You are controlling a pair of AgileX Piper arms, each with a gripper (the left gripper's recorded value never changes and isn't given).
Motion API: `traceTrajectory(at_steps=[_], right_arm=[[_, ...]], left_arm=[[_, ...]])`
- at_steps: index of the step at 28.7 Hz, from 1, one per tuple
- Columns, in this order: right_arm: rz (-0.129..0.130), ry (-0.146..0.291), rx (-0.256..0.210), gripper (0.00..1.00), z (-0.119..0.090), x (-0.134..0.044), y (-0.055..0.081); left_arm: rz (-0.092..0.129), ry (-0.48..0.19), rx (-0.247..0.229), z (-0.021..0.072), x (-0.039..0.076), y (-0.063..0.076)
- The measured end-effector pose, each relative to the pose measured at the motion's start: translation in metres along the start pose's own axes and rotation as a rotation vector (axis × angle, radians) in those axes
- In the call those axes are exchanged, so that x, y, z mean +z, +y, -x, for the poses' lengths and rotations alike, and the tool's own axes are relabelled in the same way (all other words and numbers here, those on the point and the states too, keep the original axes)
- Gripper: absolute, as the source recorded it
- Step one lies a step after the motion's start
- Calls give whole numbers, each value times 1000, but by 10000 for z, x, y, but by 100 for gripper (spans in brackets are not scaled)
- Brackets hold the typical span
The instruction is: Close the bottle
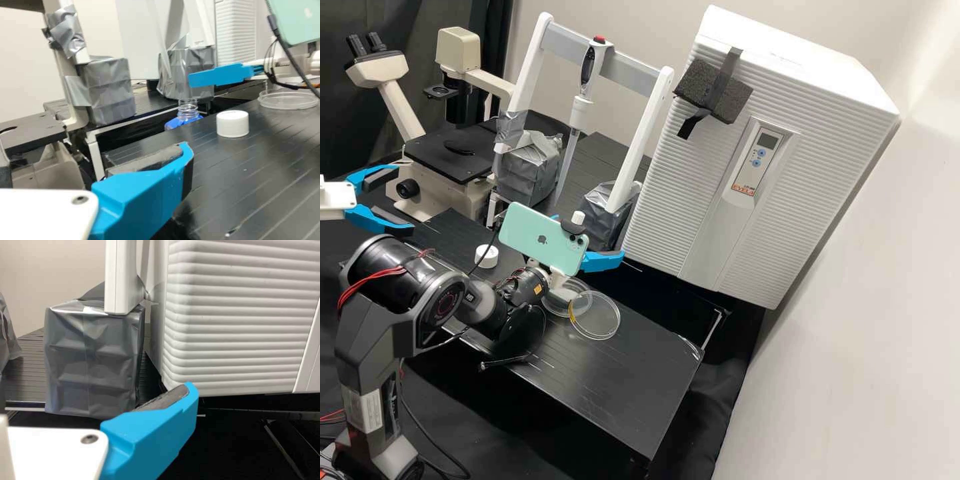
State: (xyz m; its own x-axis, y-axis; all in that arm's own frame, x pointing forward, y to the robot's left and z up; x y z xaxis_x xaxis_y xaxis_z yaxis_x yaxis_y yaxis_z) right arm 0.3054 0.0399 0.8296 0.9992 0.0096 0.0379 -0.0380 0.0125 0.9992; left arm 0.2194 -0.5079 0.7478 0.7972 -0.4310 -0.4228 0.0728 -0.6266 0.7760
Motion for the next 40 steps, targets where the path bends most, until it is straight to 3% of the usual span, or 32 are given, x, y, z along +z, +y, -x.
traceTrajectory(at_steps=[8, 13, 15, 19, 21, 23, 27, 31, 35, 40], right_arm=[[0, 0, 0, 100, 0, 0, 0], [0, -1, 0, 100, 41, -2, 6], [-13, 3, 3, 100, 114, -6, 35], [-50, 55, 23, 100, 301, -77, 119], [-69, 111, 28, 100, 452, -141, 140], [-71, 175, 29, 100, 588, -220, 145], [-75, 297, -39, 100, 849, -340, 18], [-61, 359, -150, 100, 1051, -378, -167], [-54, 374, -213, 100, 1163, -366, -282], [-54, 370, -244, 100, 1257, -333, -343]], left_arm=[[2, 64, 5, 50, -139, 9], [6, 68, 14, 60, -147, 29], [6, 68, 14, 60, -147, 29], [6, 68, 14, 60, -147, 29], [6, 64, 13, 57, -138, 27], [5, 60, 15, 50, -131, 31], [-1, 49, 27, 16, -119, 64], [-8, 43, 40, -15, -121, 100], [-16, 32, 51, -44, -111, 130], [-27, 17, 62, -78, -102, 167]])
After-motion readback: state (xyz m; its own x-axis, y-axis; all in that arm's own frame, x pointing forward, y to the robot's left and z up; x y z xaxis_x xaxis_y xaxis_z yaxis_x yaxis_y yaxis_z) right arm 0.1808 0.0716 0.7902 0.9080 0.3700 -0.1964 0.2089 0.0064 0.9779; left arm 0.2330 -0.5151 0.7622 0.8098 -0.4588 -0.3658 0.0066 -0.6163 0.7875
